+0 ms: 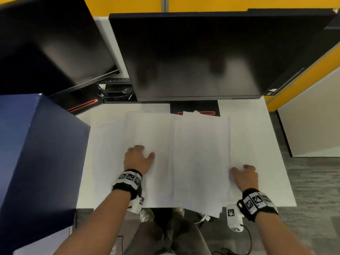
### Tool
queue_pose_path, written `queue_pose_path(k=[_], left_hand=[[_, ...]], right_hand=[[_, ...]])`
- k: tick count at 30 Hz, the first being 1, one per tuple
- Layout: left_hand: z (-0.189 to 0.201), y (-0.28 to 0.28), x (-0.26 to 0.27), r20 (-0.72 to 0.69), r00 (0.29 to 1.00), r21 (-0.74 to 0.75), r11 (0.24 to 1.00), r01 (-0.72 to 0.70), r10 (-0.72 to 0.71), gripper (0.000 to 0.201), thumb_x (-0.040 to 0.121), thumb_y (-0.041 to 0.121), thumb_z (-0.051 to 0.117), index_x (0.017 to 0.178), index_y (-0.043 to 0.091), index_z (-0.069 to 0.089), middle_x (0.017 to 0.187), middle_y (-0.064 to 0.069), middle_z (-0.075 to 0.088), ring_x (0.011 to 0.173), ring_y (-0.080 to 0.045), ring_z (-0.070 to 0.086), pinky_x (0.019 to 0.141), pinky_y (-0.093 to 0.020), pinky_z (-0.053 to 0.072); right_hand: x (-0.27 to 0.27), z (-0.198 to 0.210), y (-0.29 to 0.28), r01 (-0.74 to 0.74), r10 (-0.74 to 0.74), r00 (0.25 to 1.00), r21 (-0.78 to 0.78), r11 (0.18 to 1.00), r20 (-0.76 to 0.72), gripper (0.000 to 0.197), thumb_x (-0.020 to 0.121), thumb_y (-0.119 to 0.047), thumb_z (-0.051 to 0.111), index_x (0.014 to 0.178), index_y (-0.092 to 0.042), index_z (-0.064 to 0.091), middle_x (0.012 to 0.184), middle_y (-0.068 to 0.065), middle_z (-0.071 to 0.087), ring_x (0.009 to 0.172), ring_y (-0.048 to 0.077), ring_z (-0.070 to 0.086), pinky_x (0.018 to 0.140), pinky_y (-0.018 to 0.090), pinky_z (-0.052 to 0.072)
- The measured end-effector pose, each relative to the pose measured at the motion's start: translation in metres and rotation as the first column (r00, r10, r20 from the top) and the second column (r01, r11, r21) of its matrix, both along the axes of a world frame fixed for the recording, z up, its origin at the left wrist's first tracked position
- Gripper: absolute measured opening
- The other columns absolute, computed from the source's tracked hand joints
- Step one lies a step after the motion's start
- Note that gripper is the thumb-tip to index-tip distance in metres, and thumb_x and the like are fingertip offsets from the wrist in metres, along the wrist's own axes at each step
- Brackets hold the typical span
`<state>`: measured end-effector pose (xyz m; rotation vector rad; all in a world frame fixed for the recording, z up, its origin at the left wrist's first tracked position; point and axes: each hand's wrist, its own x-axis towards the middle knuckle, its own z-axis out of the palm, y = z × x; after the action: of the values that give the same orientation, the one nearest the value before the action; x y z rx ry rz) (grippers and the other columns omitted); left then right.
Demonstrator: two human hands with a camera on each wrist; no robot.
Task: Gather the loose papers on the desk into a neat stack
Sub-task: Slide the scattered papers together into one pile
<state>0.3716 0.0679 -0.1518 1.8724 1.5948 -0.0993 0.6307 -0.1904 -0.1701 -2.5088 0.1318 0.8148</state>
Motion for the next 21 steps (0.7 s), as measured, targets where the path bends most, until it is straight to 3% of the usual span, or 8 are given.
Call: queue_pose_path(k=[3, 5, 7, 10, 14, 17, 19, 21], left_hand=[[-0.008, 0.049, -0.012, -0.102, 0.971, 0.11, 0.973, -0.203, 0.214, 0.099, 0.067, 0.069, 0.067, 0.143, 0.013, 0.04, 0.144, -0.017, 0.041, 0.132, -0.037, 0.041, 0.107, -0.049, 0.04], [-0.009, 0.062, -0.012, -0.082, 0.951, 0.027, 0.954, -0.298, 0.299, 0.107, 0.062, 0.07, 0.071, 0.145, 0.014, 0.033, 0.145, -0.014, 0.036, 0.132, -0.037, 0.04, 0.105, -0.052, 0.043], [-0.014, 0.071, -0.009, -0.002, 0.947, -0.096, 0.943, -0.32, 0.321, 0.102, 0.067, 0.06, 0.078, 0.145, 0.014, 0.032, 0.143, -0.013, 0.042, 0.127, -0.037, 0.05, 0.102, -0.045, 0.047], [-0.021, 0.069, -0.002, 0.034, 0.975, -0.156, 0.964, -0.213, 0.221, 0.082, 0.074, 0.059, 0.073, 0.136, 0.01, 0.052, 0.134, -0.011, 0.061, 0.121, -0.033, 0.059, 0.102, -0.038, 0.049], [-0.023, 0.043, 0.02, 0.184, 0.976, -0.246, 0.966, -0.073, 0.121, 0.055, 0.078, 0.058, 0.069, 0.113, 0.016, 0.07, 0.11, -0.002, 0.074, 0.1, -0.024, 0.069, 0.094, -0.036, 0.054], [-0.021, 0.014, 0.042, 0.231, 0.972, -0.262, 0.96, 0.102, -0.041, 0.052, 0.081, 0.056, 0.066, 0.11, 0.013, 0.066, 0.105, -0.002, 0.073, 0.096, -0.021, 0.067, 0.09, -0.036, 0.054], [-0.017, -0.001, 0.052, 0.239, 0.963, -0.226, 0.957, 0.181, -0.126, 0.048, 0.086, 0.051, 0.066, 0.11, 0.009, 0.062, 0.099, 0.0, 0.067, 0.089, -0.017, 0.062, 0.076, -0.026, 0.049], [-0.015, -0.004, 0.053, 0.257, 0.966, -0.201, 0.977, 0.076, -0.023, 0.045, 0.086, 0.047, 0.068, 0.117, 0.015, 0.06, 0.098, 0.005, 0.065, 0.087, -0.013, 0.061, 0.076, -0.022, 0.047]], right_hand=[[0.028, 0.003, 0.011, 0.045, -0.046, 0.999, 0.146, 0.988, 0.008, 0.061, 0.086, -0.028, 0.065, 0.139, -0.009, 0.043, 0.133, 0.018, 0.054, 0.106, 0.031, 0.056, 0.087, 0.035, 0.045], [0.036, 0.0, 0.026, 0.021, -0.022, 1.0, 0.197, 0.98, 0.008, 0.066, 0.085, -0.034, 0.067, 0.141, -0.01, 0.042, 0.129, 0.017, 0.057, 0.104, 0.03, 0.058, 0.09, 0.035, 0.046], [0.031, -0.001, 0.044, -0.045, 0.044, 0.999, 0.218, 0.975, 0.007, 0.07, 0.083, -0.035, 0.07, 0.142, -0.009, 0.042, 0.125, 0.015, 0.059, 0.1, 0.029, 0.059, 0.087, 0.033, 0.046], [0.017, -0.004, 0.068, -0.108, 0.107, 0.994, 0.2, 0.974, 0.014, 0.063, 0.082, -0.022, 0.071, 0.137, -0.003, 0.045, 0.122, 0.016, 0.059, 0.101, 0.031, 0.061, 0.079, 0.029, 0.044], [0.007, -0.011, 0.084, -0.139, 0.141, 0.99, 0.187, 0.973, 0.003, 0.06, 0.08, -0.017, 0.066, 0.135, -0.007, 0.044, 0.125, 0.019, 0.057, 0.107, 0.035, 0.06, 0.092, 0.041, 0.051], [0.001, -0.011, 0.089, -0.19, 0.2, 0.98, 0.212, 0.958, -0.023, 0.055, 0.086, -0.022, 0.064, 0.136, -0.006, 0.045, 0.119, 0.012, 0.06, 0.1, 0.03, 0.06, 0.084, 0.034, 0.048], [0.0, -0.012, 0.085, -0.161, 0.169, 0.986, 0.256, 0.953, -0.011, 0.059, 0.09, -0.035, 0.061, 0.139, -0.007, 0.043, 0.122, 0.012, 0.06, 0.1, 0.028, 0.059, 0.086, 0.034, 0.047], [0.006, -0.012, 0.077, -0.064, 0.063, 0.998, 0.264, 0.962, 0.011, 0.068, 0.089, -0.046, 0.057, 0.144, -0.009, 0.039, 0.132, 0.018, 0.055, 0.113, 0.032, 0.058, 0.099, 0.04, 0.046]])
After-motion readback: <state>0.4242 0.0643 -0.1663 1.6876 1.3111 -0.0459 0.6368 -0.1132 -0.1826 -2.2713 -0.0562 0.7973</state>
